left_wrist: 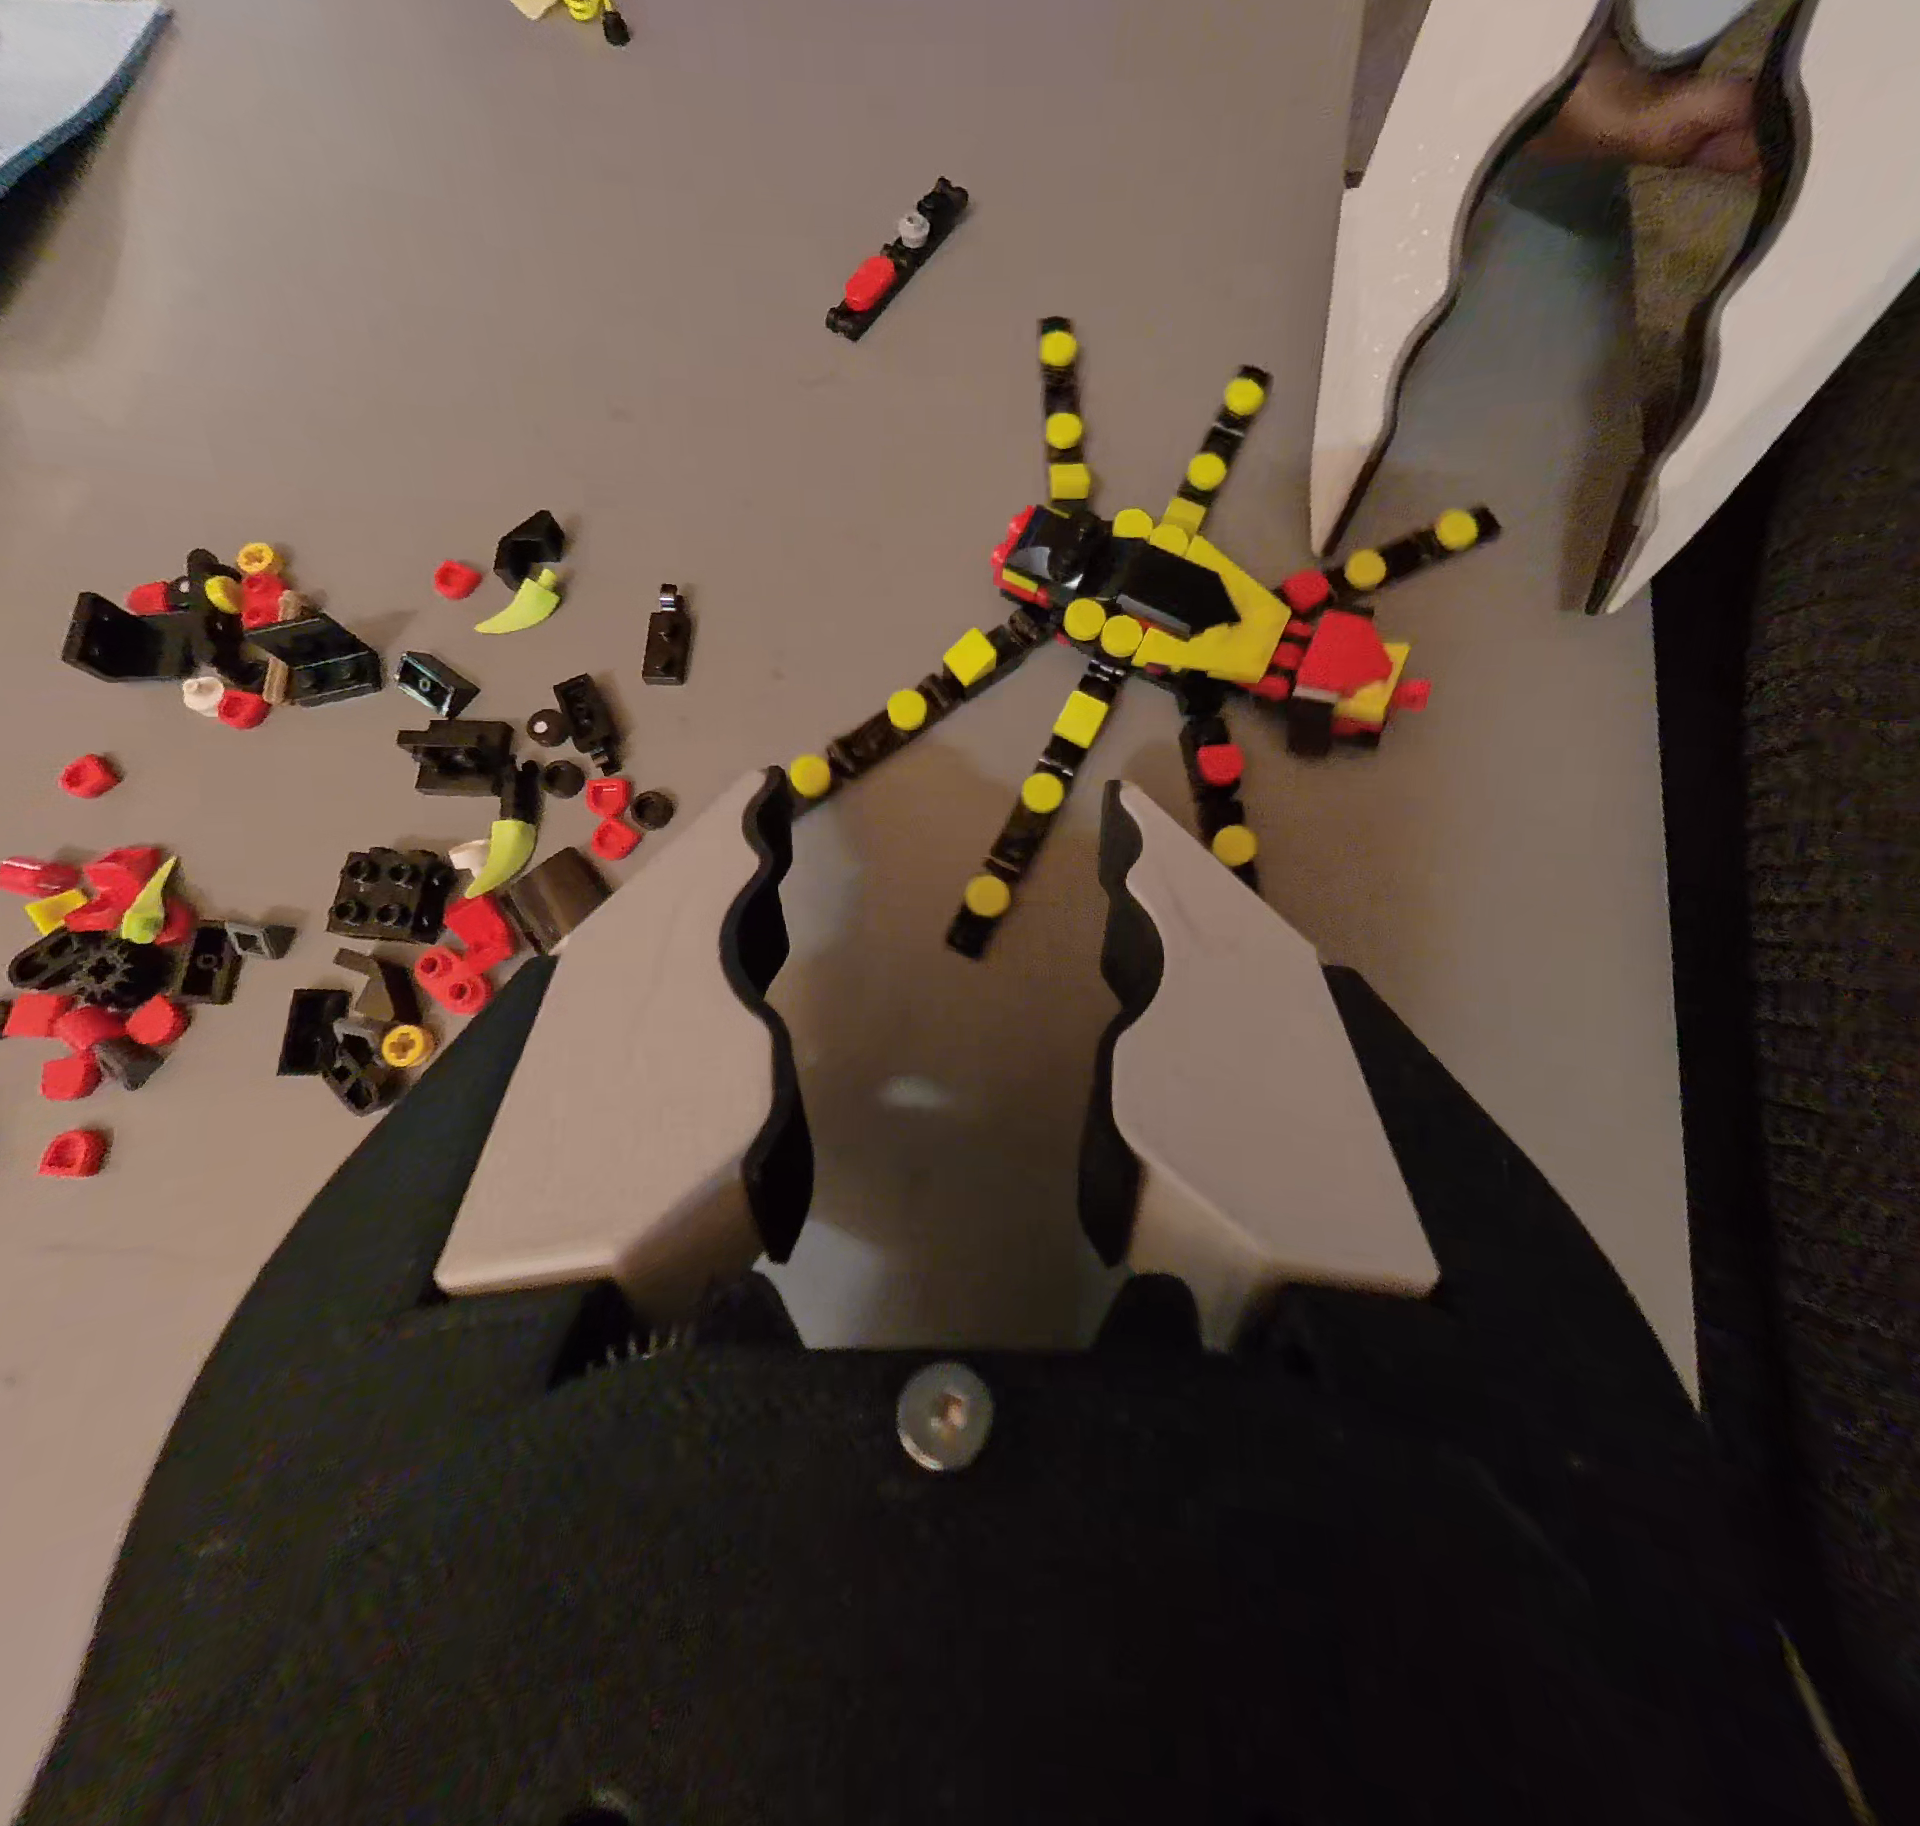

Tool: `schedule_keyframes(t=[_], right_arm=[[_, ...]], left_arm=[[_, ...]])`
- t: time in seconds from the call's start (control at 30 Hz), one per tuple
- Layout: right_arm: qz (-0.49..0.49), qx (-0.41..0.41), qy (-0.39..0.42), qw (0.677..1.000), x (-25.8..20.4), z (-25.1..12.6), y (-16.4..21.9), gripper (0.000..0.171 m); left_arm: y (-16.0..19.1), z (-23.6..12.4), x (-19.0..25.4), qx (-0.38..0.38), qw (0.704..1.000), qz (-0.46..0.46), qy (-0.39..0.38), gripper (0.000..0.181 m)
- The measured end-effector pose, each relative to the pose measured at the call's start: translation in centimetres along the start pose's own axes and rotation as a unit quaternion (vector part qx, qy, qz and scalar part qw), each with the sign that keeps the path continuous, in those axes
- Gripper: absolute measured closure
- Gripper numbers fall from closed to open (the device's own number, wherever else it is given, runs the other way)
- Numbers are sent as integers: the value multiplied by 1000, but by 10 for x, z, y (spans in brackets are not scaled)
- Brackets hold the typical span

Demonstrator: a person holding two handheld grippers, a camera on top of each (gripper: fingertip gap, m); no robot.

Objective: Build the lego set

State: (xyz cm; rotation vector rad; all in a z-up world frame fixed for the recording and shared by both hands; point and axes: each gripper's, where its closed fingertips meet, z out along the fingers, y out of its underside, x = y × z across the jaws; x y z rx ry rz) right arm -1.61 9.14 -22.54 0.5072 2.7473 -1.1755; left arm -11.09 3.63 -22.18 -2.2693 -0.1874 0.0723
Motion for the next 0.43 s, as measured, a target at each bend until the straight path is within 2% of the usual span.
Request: schedule_keyframes(t=[0.1,0.2,0.33,0.43], right_arm=[[-27,5,41,999,11,-6,-2,130],[-7,23,81,996,31,-18,-5,130],[7,24,99,995,41,-24,-2,129],[-2,10,116,993,45,-23,2,130]], left_arm=[[-2,-1,2,3,1000,8,1,123],[-1,-1,10,-1,1000,15,18,127],[0,-7,24,-8,998,31,55,139],[-5,-13,36,11,995,29,94,154]])
